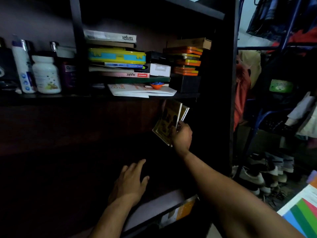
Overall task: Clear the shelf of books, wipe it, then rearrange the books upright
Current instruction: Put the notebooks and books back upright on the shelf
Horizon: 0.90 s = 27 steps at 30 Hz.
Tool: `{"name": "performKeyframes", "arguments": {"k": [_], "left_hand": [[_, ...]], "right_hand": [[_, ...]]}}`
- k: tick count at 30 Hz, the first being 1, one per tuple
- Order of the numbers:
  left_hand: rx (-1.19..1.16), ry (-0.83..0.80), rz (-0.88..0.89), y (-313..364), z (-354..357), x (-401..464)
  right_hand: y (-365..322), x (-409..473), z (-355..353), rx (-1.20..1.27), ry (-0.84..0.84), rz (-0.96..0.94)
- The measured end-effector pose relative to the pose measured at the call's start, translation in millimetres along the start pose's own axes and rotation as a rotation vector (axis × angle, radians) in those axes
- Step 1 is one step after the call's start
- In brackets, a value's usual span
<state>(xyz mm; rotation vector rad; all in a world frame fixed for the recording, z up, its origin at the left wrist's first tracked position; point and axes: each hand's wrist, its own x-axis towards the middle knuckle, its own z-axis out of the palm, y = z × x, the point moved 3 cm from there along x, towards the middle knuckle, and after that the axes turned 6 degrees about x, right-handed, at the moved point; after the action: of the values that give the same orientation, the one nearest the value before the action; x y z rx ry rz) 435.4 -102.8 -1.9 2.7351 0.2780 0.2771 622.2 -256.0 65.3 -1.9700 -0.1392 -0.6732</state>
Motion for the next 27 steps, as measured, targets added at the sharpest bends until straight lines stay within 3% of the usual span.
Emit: {"name": "performKeyframes", "arguments": {"k": [6,12,17,24,27], "left_hand": [[0.02,0.023,0.023,1,0,2],[0.023,0.011,0.038,-2,3,3],[0.062,-0.027,0.037,2,-4,0],[0.25,0.058,0.284,19,-4,-26],[0.154,0.053,0.352,52,0,-54]], "right_hand": [[4,10,2,0.04,0.039,0.181],[5,-16,11,0.113,0.032,0.116],[8,-79,-5,0.204,-0.104,0.131],[-9,-186,-128,0.117,-0.315,0.073],[-20,-215,-193,0.091,-0.385,0.04]]}}
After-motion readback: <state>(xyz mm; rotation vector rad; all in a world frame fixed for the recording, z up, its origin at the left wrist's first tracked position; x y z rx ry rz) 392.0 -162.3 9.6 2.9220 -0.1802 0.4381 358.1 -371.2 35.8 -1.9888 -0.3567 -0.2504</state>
